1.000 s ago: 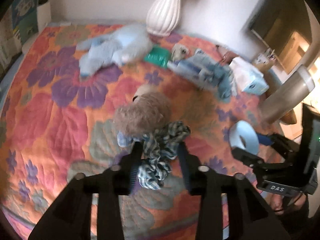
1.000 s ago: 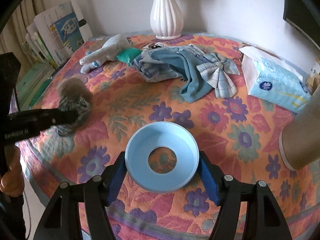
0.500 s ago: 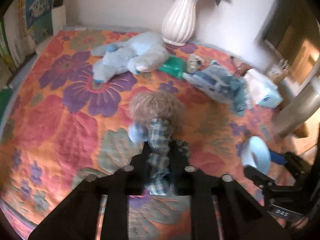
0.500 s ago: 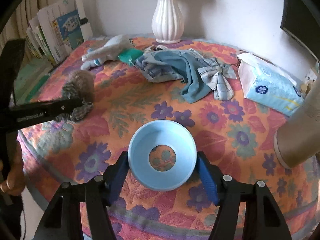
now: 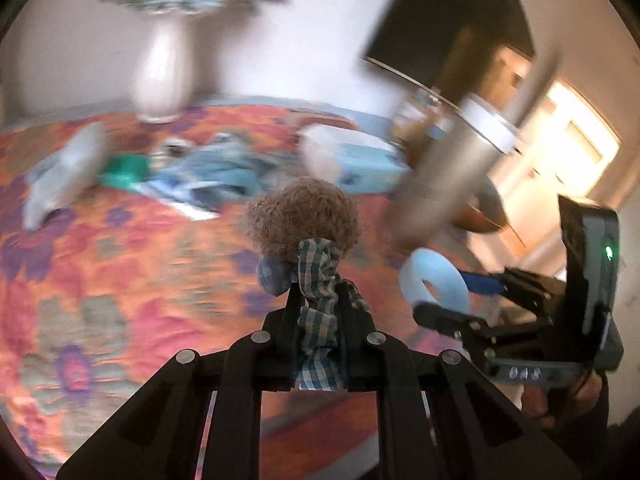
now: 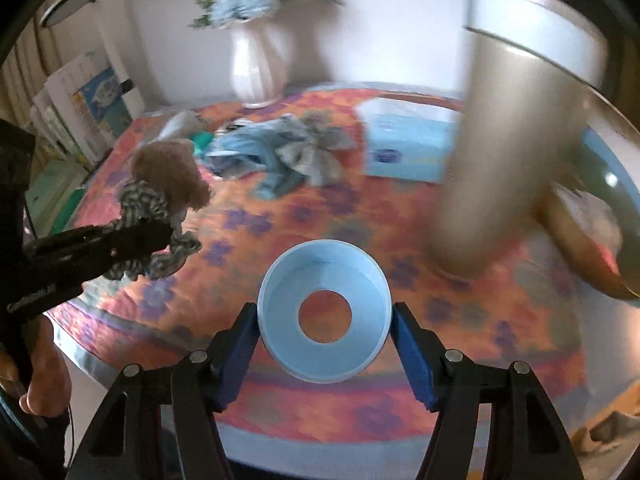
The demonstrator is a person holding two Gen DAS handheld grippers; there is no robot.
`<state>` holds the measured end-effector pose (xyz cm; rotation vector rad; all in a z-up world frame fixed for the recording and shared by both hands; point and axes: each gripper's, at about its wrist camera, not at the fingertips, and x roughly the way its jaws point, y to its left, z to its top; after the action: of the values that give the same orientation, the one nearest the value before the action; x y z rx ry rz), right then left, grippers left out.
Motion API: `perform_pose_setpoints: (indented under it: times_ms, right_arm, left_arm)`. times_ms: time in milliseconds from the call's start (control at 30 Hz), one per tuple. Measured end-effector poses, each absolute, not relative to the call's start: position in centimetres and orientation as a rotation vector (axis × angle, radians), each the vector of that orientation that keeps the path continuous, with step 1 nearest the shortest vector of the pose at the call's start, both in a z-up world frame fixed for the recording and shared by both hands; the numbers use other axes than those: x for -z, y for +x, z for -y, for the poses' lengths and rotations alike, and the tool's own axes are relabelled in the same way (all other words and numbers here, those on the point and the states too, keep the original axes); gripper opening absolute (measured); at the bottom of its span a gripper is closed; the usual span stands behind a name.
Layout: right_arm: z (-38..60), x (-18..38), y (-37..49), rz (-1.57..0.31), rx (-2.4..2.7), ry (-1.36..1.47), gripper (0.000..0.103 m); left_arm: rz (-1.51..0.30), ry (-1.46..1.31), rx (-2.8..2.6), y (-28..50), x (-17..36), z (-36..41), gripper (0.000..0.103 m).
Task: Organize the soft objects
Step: 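Carry the brown plush and light-blue ring to the glass table and release them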
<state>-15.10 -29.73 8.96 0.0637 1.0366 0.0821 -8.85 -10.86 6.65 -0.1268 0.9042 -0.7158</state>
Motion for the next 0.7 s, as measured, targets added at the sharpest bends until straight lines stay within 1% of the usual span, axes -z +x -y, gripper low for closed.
perform_pose_setpoints:
  times_ms: [333,467,700]
  right_arm:
    - [41.0,-11.0,-20.6,-1.054,0.123,0.151,0.065]
    - [44.5,-12.0,-22.7,-1.043,0.22,0.125,0.065]
    - [50.0,-14.6,-24.7,-0.962,0.315,0.162,0.065]
  left_arm:
    - [-0.942,0.002,0.987,-11.2,-8.0,23.2,0.011]
    - [-0.957,0.021,1.098,-11.8,-8.9,28.0,0.011]
    - [-0.886,0.113,1.151,-12.8,-11.1,35.7,0.011]
